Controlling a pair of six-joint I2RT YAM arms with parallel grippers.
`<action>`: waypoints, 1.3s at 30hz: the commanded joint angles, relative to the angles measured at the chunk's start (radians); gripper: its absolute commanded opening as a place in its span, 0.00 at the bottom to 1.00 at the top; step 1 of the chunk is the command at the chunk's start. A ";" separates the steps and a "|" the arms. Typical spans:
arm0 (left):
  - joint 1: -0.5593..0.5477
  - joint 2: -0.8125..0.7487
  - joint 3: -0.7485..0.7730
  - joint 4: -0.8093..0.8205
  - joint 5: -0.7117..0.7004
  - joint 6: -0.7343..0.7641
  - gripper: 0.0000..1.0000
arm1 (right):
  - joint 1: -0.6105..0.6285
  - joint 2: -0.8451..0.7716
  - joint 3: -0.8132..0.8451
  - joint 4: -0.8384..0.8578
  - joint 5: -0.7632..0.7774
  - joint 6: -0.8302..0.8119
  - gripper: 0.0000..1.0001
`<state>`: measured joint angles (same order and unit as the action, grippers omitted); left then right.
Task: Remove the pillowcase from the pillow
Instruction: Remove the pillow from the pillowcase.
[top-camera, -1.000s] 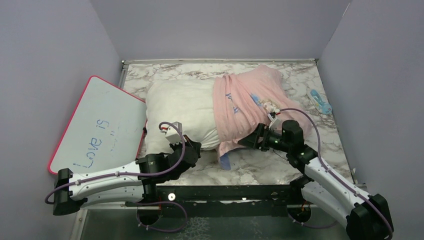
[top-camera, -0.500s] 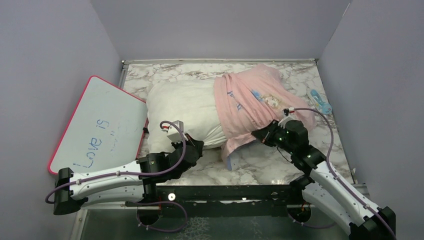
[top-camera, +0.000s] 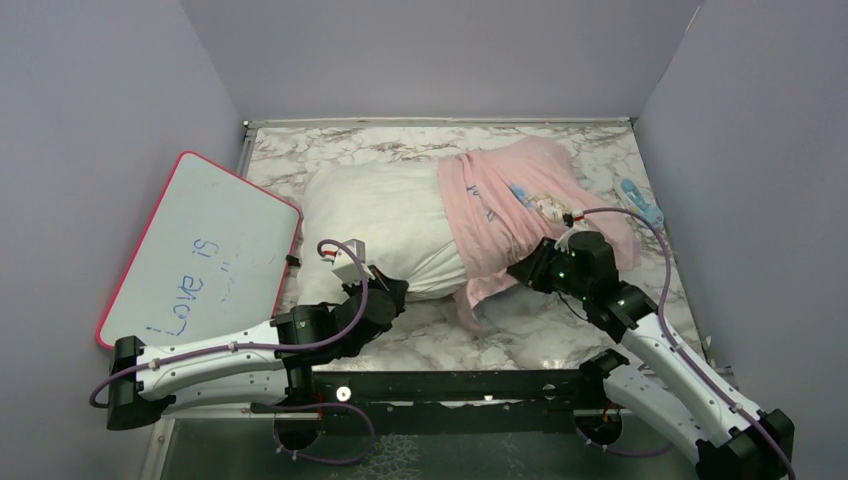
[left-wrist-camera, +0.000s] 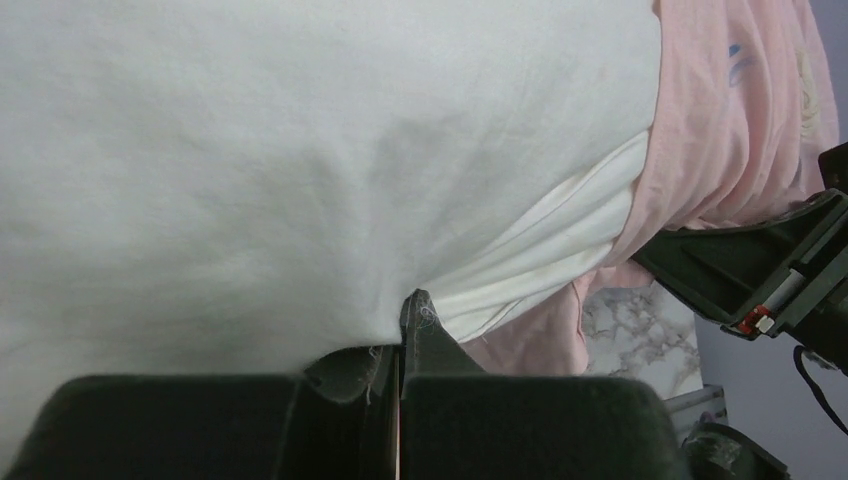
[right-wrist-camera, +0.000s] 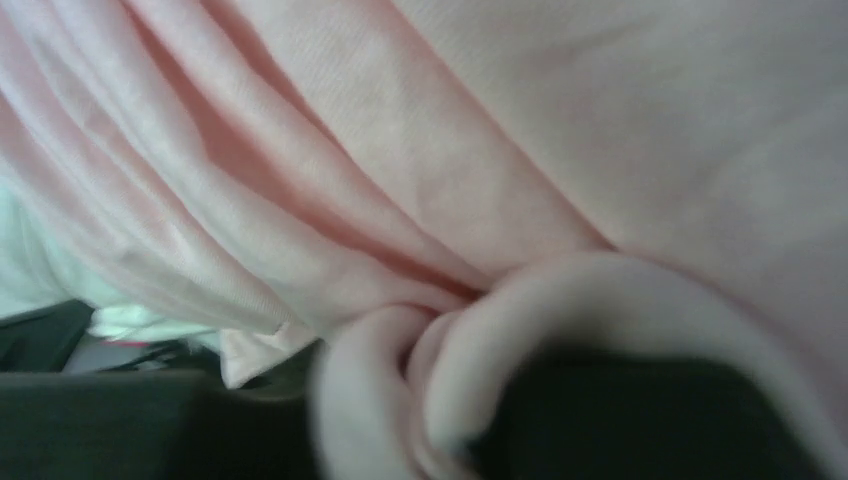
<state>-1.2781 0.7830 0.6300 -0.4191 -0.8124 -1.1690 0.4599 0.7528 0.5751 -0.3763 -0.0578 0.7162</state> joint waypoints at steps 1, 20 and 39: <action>0.010 0.002 0.016 -0.063 -0.057 0.019 0.00 | -0.009 -0.020 -0.084 0.219 -0.338 0.040 0.46; 0.009 0.060 0.030 0.036 -0.027 0.070 0.00 | 0.317 0.223 -0.118 0.511 -0.038 0.212 0.73; 0.256 -0.050 0.073 -0.377 -0.031 -0.007 0.00 | 0.275 0.030 0.150 -0.254 0.838 0.114 0.00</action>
<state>-1.1313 0.7944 0.7044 -0.5648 -0.7795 -1.2331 0.7891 0.8436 0.6823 -0.4694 0.4839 0.8600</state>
